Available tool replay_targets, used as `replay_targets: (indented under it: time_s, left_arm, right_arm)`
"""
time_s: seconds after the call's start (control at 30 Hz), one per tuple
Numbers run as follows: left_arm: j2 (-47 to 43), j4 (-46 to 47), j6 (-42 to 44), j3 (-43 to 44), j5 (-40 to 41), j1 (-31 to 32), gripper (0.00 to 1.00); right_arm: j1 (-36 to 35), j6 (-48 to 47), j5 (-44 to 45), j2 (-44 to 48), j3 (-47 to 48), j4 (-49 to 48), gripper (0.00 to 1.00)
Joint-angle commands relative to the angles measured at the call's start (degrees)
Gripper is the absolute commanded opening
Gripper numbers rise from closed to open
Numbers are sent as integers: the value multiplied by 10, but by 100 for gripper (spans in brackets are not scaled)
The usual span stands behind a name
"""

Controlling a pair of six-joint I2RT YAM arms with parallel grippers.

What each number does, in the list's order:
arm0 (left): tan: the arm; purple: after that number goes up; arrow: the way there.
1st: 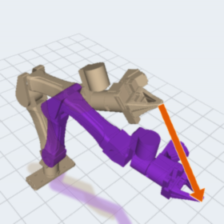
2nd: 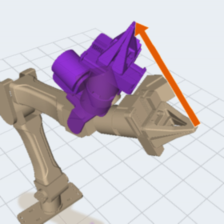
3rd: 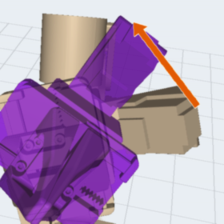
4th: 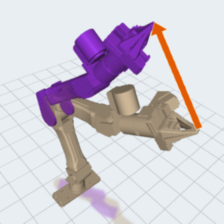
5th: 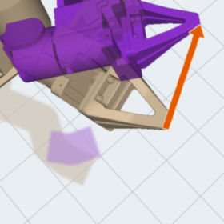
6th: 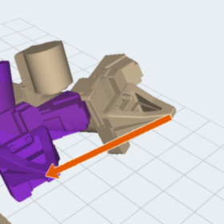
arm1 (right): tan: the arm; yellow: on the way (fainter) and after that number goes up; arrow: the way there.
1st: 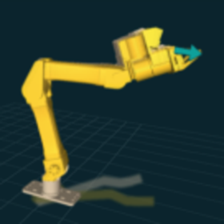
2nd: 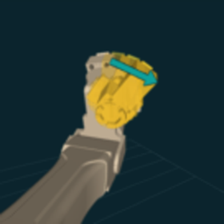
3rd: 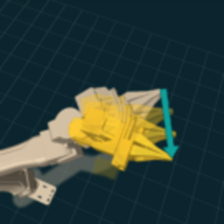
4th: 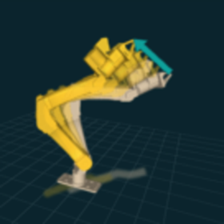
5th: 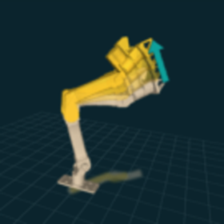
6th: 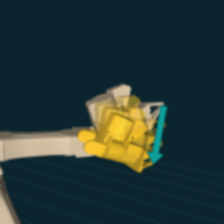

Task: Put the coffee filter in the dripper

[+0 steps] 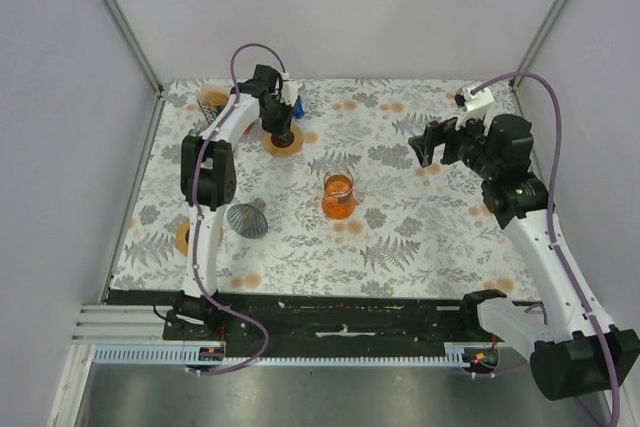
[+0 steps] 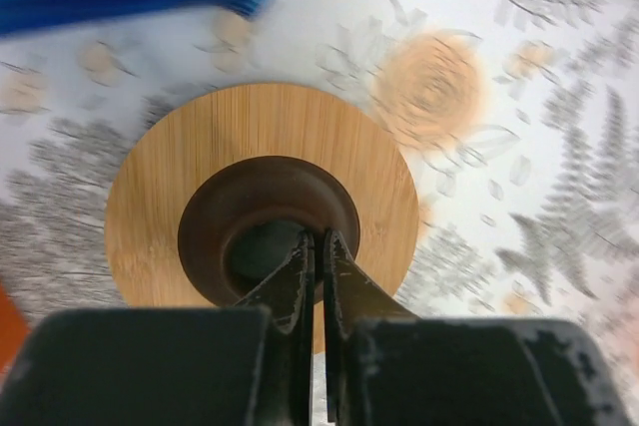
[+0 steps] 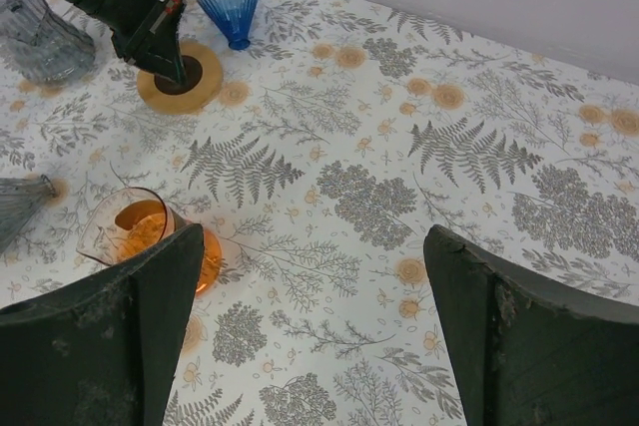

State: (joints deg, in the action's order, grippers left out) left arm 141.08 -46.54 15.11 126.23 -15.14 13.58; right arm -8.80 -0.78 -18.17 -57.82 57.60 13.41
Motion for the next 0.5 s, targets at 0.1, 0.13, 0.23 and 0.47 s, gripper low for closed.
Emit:
replay_targets:
  time_s: [0.1, 0.13, 0.23, 0.47]
  left_arm:
    - [-150, -64, -32, -58, -204, 0, 2]
    - [-163, -77, -27, -59, -224, 0, 2]
    - [-214, -94, -20, -59, -269, -1, 2]
    - [-319, -176, 5, -69, -437, 6, 2]
  right_arm:
    - [-103, -115, -58, 7, 25, -1, 98]
    - [-134, -144, -52, 4, 24, 1, 98]
    - [-189, -211, -41, 3, 19, -14, 98]
    - [-223, -285, -131, -26, 20, -111, 98]
